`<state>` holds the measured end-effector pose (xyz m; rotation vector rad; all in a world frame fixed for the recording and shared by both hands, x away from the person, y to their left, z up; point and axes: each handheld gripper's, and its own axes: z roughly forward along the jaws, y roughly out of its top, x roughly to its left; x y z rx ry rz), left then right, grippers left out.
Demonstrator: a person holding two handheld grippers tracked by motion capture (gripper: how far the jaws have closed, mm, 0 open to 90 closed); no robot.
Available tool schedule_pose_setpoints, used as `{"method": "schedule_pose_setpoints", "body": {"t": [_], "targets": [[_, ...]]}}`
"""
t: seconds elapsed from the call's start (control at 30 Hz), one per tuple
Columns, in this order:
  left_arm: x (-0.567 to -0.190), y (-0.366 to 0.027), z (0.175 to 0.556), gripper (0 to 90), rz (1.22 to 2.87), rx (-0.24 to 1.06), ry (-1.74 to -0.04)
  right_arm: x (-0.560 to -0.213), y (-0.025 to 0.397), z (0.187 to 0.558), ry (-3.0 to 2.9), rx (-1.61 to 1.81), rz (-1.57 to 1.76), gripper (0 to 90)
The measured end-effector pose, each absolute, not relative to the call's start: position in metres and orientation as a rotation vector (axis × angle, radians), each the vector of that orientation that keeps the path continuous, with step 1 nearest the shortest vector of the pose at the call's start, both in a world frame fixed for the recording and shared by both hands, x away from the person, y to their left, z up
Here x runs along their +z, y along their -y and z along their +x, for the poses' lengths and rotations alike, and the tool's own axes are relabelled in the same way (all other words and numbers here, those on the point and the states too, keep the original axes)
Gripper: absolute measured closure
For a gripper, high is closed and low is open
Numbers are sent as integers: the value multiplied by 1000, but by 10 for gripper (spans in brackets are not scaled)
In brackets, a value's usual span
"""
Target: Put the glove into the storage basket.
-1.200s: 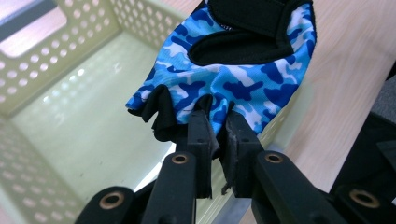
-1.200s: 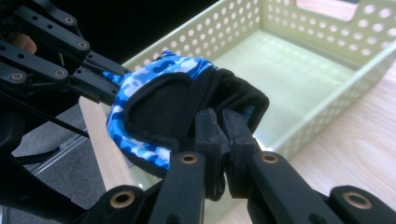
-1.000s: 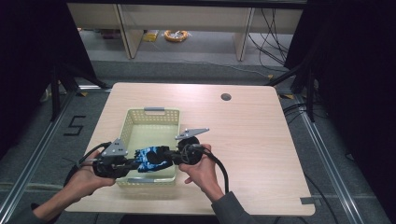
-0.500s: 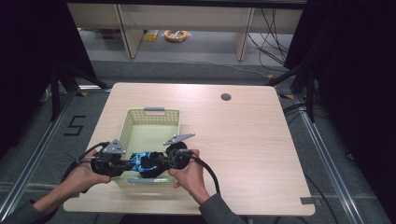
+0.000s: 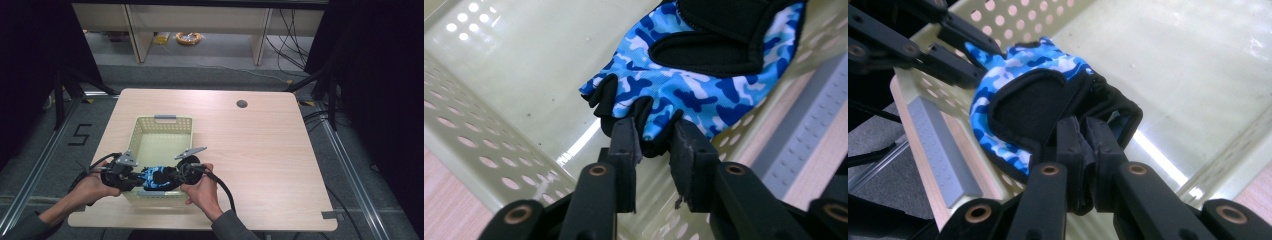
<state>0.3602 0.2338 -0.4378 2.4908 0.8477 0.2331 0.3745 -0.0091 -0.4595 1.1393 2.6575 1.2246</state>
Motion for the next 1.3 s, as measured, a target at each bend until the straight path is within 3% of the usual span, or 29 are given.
{"method": "schedule_pose_setpoints", "body": {"t": [0.3,0.53,0.7,0.87,1.0,1.3], "targets": [[-415,-234,360,583,2461,264,-826,-462,8,374,-2651,1222,1162,862],[-413,-230,356,570,2419,289,-839,-462,8,372,-2658,1199,1135,847],[-415,-228,355,476,2385,262,-862,-462,8,371,-2666,1178,1145,817],[-417,-227,353,399,2362,279,-875,-458,5,370,-2656,1098,1033,750],[-415,-227,350,363,2362,273,-875,-451,4,369,-2645,1032,1033,631],[-411,-220,342,318,2293,261,-860,-437,13,367,-2578,1123,956,497]]}}
